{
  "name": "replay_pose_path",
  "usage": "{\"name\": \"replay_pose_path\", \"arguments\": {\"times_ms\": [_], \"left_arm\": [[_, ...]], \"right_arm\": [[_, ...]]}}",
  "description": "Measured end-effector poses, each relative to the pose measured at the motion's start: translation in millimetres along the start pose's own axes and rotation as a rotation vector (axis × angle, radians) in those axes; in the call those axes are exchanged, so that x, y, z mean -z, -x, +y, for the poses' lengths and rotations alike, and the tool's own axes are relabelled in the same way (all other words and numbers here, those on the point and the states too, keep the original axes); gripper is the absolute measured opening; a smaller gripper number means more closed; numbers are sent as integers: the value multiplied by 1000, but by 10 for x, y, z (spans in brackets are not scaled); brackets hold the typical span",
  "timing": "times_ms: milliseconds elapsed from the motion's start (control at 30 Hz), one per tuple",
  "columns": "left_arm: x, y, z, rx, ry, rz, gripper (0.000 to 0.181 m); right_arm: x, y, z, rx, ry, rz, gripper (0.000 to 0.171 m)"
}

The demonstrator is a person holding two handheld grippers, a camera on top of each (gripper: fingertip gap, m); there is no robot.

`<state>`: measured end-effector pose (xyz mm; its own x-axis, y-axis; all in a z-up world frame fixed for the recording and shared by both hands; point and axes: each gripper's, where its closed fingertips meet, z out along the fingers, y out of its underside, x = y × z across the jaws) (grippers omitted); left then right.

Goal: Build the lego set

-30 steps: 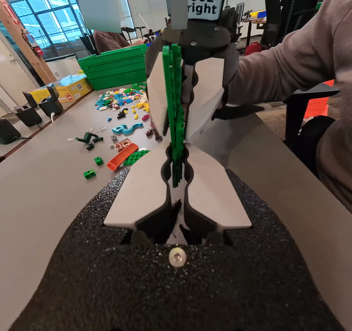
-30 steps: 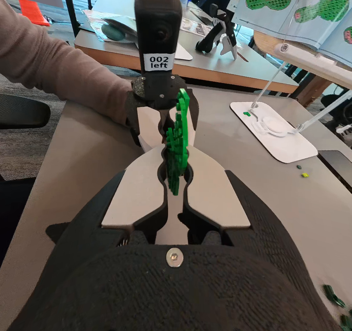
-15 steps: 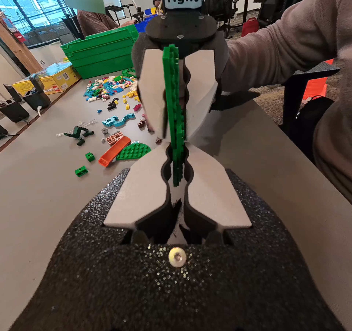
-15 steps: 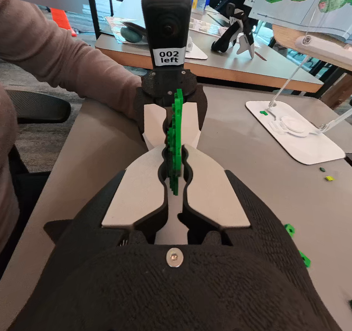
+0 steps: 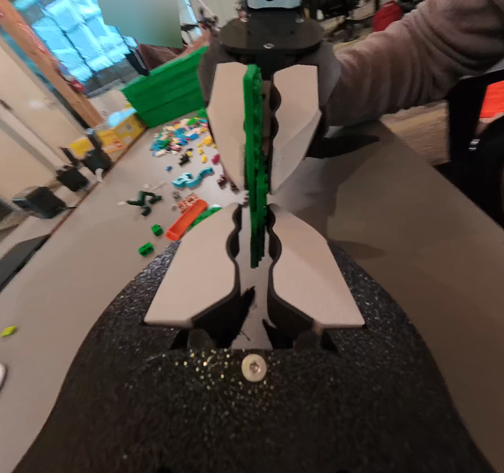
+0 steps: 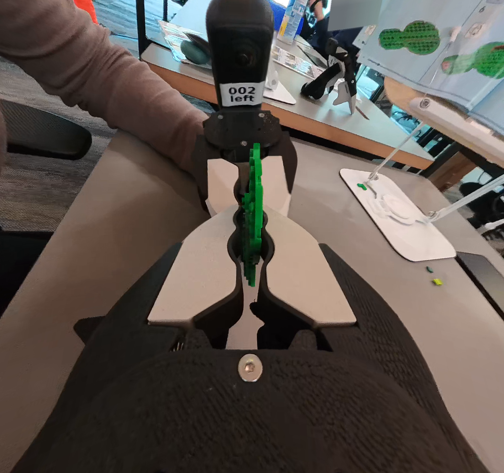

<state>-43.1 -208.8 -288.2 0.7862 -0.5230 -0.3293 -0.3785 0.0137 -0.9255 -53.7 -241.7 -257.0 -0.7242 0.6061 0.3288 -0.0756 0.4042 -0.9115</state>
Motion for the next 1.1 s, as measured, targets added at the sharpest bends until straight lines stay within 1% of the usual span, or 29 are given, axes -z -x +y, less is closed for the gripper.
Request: {"name": "replay_pose_path", "arguments": {"times_ms": [33, 100, 167, 233, 300, 333, 400, 467, 533, 600, 800, 833, 900, 1000, 1100], "left_arm": [[1, 36, -13, -31, -11, -39, 24], [11, 54, -63, -96, -39, -81, 29], [17, 29, -121, -128, -68, -88, 25], [0, 8, -99, -134, -50, -82, 19], [8, -19, -118, -155, -69, -70, 18], [11, -62, -131, -173, -74, -46, 10], [15, -33, -154, -237, -71, -93, 9], [33, 60, -136, -342, -19, -180, 9], [51, 168, -67, -454, 61, -276, 9], [46, 213, 23, -519, 131, -304, 9], [78, 275, 88, -545, 195, -316, 9], [81, 278, 91, -559, 204, -317, 9], [77, 266, 88, -611, 215, -322, 9], [77, 267, 87, -653, 230, -332, 9], [83, 279, 98, -683, 248, -337, 9]], "right_arm": [[8, 2, -7, 13, -5, 1, 7], [12, 10, 4, 44, 0, 7, 8], [10, 27, 15, 67, 1, 8, 7], [16, 24, 16, 88, -2, 18, 7], [29, 57, -16, 113, -23, 3, 7], [34, 75, -34, 123, -31, -8, 7], [46, 76, -55, 161, -36, -4, 7], [46, 19, -31, 203, -23, 52, 11], [69, -54, 20, 282, 10, 119, 22], [98, -87, 41, 378, 38, 163, 25], [136, -101, 141, 579, 127, 219, 20], [138, -107, 150, 600, 138, 229, 17], [148, -110, 132, 640, 133, 244, 6], [149, -91, 142, 698, 143, 245, 5], [136, -94, 153, 800, 170, 277, 6]]}}
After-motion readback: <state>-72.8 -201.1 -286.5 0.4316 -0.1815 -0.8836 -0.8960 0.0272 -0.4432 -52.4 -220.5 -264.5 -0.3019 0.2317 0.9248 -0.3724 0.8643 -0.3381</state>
